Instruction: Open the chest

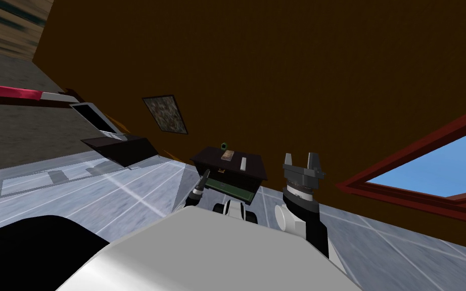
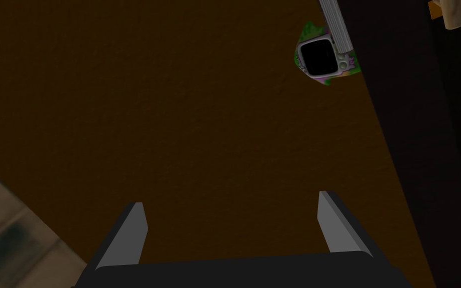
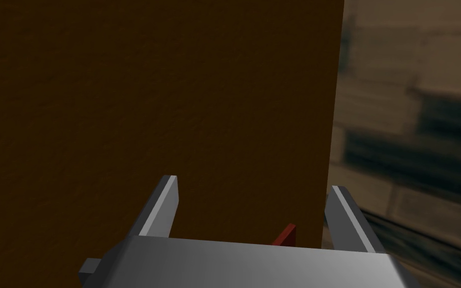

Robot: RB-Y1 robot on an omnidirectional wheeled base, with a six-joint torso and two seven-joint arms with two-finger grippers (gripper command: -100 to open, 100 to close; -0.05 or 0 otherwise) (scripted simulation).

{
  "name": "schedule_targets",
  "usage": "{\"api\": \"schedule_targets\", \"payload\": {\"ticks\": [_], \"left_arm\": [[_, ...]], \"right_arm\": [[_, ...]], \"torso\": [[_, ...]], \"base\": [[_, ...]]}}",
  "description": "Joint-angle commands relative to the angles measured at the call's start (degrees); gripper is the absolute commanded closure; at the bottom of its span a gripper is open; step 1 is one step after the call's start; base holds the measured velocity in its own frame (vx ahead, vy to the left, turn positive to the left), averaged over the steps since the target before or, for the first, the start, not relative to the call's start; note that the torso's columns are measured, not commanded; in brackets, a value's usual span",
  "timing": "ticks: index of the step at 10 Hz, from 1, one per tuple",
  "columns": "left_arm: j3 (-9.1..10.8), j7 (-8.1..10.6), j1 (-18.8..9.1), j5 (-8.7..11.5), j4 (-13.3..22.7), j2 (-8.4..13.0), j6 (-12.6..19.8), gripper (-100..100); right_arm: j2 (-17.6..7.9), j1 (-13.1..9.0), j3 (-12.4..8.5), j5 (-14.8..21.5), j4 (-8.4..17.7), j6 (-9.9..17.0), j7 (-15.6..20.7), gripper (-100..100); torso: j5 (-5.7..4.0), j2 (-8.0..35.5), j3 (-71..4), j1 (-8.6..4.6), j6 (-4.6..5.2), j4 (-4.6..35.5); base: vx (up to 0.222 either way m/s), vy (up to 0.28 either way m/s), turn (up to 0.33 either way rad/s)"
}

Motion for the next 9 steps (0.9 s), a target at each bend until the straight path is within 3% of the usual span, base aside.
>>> {"api": "schedule_targets", "payload": {"ticks": [1,9], "left_arm": [[-0.20,-1.04,-0.9,-0.4,4.9,-0.2,-2.6,-100],[-0.52,-3.18,-3.2,-1.2,17.9,-1.3,-8.7,-100]], "right_arm": [[0.0,0.0,0.0,0.0,0.0,0.0,0.0,0],[0.0,0.0,0.0,0.0,0.0,0.0,0.0,0]], "torso": [[0.00,0.0,0.0,0.00,0.01,0.0],[0.00,0.0,0.0,0.01,0.00,0.0]], "base": [[0.079,0.004,-0.030],[0.062,0.002,-0.017]]}}
